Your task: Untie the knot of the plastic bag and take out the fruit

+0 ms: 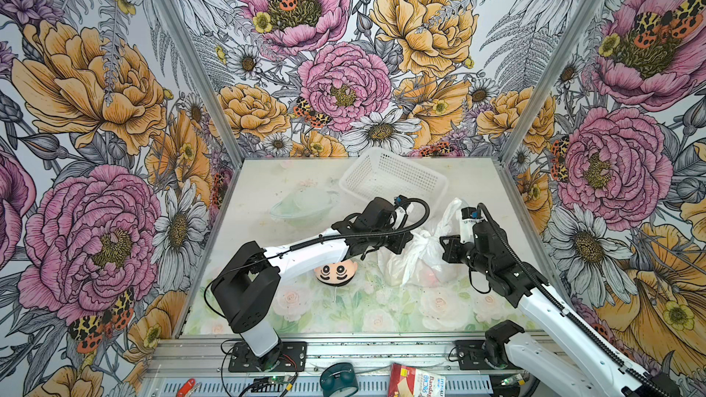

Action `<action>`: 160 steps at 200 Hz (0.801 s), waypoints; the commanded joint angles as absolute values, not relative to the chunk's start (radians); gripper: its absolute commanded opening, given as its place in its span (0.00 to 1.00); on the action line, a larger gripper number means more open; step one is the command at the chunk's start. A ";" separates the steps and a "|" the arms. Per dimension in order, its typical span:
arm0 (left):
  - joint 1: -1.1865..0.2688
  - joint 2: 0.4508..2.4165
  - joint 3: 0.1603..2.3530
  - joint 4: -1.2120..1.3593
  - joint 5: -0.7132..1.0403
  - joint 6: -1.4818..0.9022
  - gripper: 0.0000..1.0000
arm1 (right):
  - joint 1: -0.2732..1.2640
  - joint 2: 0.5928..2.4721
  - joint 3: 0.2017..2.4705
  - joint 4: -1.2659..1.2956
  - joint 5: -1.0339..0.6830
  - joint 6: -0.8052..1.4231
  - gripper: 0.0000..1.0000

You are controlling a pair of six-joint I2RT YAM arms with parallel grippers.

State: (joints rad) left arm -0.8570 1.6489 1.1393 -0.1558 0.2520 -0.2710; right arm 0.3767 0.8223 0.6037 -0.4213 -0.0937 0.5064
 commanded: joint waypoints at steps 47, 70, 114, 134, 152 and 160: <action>-0.778 1.551 1.062 -0.090 0.126 -0.323 0.00 | 0.373 0.804 0.602 -0.474 0.043 0.509 0.00; -0.773 1.527 1.050 -0.086 0.121 -0.326 0.00 | 0.372 0.794 0.601 -0.479 0.048 0.512 0.00; -0.761 1.479 1.016 -0.073 0.080 -0.327 0.00 | 0.372 0.788 0.599 -0.483 0.061 0.515 0.00; -0.756 1.450 0.993 -0.067 0.028 -0.328 0.00 | 0.371 0.780 0.600 -0.484 0.070 0.516 0.00; -0.735 1.425 0.975 -0.068 0.009 -0.340 0.00 | 0.370 0.770 0.594 -0.488 0.095 0.522 0.00; -0.723 1.414 0.966 -0.068 0.008 -0.348 0.00 | 0.369 0.765 0.595 -0.492 0.103 0.527 0.00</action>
